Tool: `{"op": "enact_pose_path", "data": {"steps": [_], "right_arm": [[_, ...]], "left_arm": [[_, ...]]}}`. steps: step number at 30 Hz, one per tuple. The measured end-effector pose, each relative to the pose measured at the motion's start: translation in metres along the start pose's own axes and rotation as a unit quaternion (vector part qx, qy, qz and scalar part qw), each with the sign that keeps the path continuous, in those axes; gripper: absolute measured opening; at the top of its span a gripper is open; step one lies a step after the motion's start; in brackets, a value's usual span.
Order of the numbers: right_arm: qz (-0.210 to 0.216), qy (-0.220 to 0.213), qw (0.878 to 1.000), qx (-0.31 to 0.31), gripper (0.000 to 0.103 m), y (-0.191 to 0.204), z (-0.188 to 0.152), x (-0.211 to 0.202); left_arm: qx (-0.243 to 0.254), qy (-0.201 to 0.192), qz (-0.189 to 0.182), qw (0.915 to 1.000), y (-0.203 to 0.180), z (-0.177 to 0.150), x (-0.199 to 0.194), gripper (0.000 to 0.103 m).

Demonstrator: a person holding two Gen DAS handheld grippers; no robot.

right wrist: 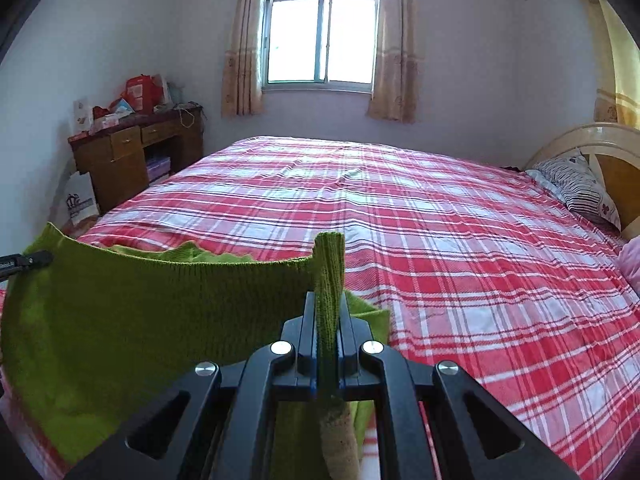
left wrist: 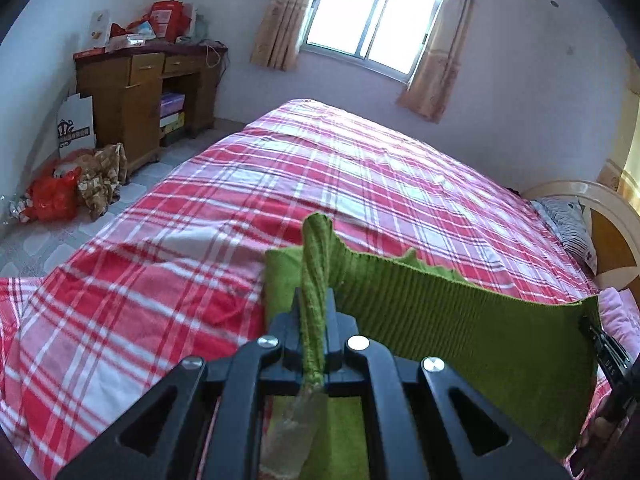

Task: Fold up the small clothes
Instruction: 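Lift the hem with both grippers and lay it over the collar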

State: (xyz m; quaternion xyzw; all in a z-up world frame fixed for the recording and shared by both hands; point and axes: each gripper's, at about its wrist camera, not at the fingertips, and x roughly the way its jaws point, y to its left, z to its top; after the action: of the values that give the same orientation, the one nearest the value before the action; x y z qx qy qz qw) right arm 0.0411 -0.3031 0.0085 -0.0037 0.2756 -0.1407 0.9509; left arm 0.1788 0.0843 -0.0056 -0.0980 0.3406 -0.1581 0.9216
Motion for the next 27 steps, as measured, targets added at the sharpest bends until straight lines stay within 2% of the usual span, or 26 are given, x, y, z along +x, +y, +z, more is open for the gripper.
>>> {"op": "enact_pose_path", "data": {"steps": [12,20,27], "right_arm": [[-0.033,0.015,0.999,-0.013,0.006,-0.002,0.026,0.065],[-0.056,0.065,0.996,-0.032,0.006,-0.001,0.022,0.134],[-0.061,0.118,0.991,-0.028,0.006,-0.005,0.015,0.158]], "left_arm": [[-0.005,-0.004,0.02,0.9998,-0.011,0.029,0.048,0.005],[-0.001,0.03,0.065,0.9975,-0.01,0.03,0.104,0.005],[-0.001,0.06,0.093,0.9939,-0.008,0.03,0.122,0.009]]}}
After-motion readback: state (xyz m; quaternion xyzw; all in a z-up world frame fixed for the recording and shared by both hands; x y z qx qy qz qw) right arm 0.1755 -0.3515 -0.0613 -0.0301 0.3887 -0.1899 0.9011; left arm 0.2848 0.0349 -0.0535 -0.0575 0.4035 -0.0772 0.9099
